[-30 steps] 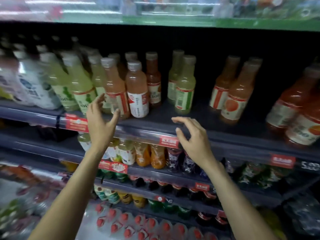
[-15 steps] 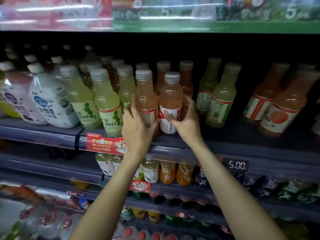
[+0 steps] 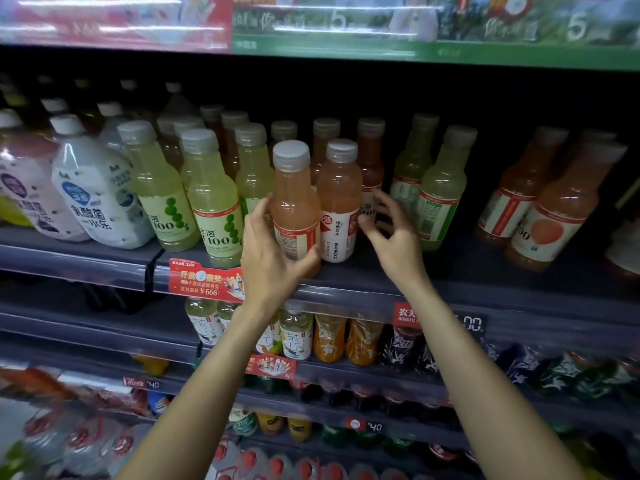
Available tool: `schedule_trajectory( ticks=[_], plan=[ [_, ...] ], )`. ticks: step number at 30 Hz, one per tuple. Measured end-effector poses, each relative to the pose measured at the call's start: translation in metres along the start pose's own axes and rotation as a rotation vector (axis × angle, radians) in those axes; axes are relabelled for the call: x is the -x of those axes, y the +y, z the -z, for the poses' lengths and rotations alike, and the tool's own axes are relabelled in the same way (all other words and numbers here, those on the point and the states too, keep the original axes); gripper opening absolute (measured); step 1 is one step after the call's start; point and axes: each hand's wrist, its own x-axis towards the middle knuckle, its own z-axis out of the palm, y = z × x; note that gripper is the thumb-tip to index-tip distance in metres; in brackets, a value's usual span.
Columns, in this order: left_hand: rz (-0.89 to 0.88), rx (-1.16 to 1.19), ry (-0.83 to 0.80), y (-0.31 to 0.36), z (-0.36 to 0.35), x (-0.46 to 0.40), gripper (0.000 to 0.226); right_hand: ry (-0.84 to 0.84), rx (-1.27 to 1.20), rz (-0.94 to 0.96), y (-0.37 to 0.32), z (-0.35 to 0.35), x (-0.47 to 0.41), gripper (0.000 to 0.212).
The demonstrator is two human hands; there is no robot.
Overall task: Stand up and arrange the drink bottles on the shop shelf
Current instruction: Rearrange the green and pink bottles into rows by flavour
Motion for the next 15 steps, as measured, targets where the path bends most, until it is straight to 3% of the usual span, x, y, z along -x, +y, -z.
schedule_trajectory(
  ticks=[3,7,11,15],
  plan=[
    [0.039,0.003,-0.031,0.006,0.001,0.000,0.084,0.018,0.040,-0.033,-0.002,0.013,-0.013,0.050],
    [0.031,0.060,-0.025,0.008,0.001,0.004,0.083,-0.014,0.196,-0.062,-0.013,0.011,-0.048,0.070],
    [0.016,0.151,-0.008,0.010,0.005,0.005,0.081,-0.095,0.149,-0.138,-0.016,0.005,-0.074,0.083],
    [-0.040,0.156,0.010,0.016,0.012,0.007,0.076,-0.127,0.180,-0.134,-0.009,-0.002,-0.076,0.064]
  ],
)
